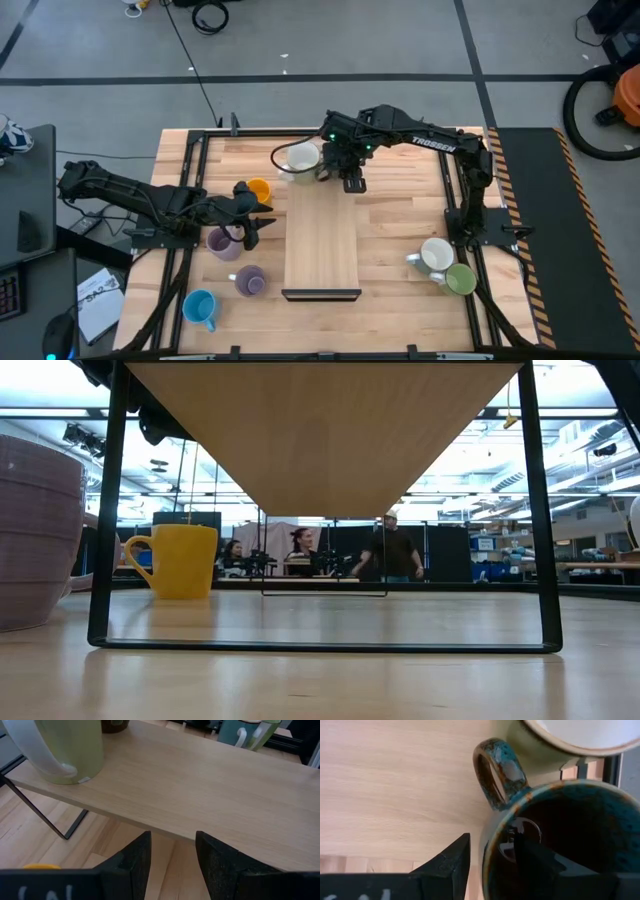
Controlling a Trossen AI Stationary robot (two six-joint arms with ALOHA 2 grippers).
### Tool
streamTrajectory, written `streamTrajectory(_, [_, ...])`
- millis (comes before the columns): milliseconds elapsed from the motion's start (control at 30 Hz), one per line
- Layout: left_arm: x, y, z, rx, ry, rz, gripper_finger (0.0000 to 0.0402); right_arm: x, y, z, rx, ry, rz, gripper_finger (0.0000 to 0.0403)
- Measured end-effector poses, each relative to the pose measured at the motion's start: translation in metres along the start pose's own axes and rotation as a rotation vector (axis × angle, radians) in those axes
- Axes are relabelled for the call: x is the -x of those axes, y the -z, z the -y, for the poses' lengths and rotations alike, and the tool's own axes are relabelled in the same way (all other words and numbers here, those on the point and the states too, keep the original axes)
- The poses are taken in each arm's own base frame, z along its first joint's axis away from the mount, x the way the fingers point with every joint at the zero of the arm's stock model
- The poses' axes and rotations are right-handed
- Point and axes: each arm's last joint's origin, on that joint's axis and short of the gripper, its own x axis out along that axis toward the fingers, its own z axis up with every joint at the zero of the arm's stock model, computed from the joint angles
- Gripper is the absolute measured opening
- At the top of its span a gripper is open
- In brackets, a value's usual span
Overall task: Place coffee mugs
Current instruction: Put the yellow mug on the shelf
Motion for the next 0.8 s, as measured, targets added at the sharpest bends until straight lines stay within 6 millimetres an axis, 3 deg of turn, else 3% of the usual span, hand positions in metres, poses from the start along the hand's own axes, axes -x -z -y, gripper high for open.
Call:
streamTrajectory(333, [0.0,0.0,0.0,0.0,0.0,0.0,0.016,0.039,0.011,-0.007,0.007,0.029,0.09,0.0158])
streamTrajectory(800, [0.0,0.0,0.0,0.033,0.002,-0.001,0.016,0.132,0.058,-0.03,-0.077,0.08,0.297,0.0158])
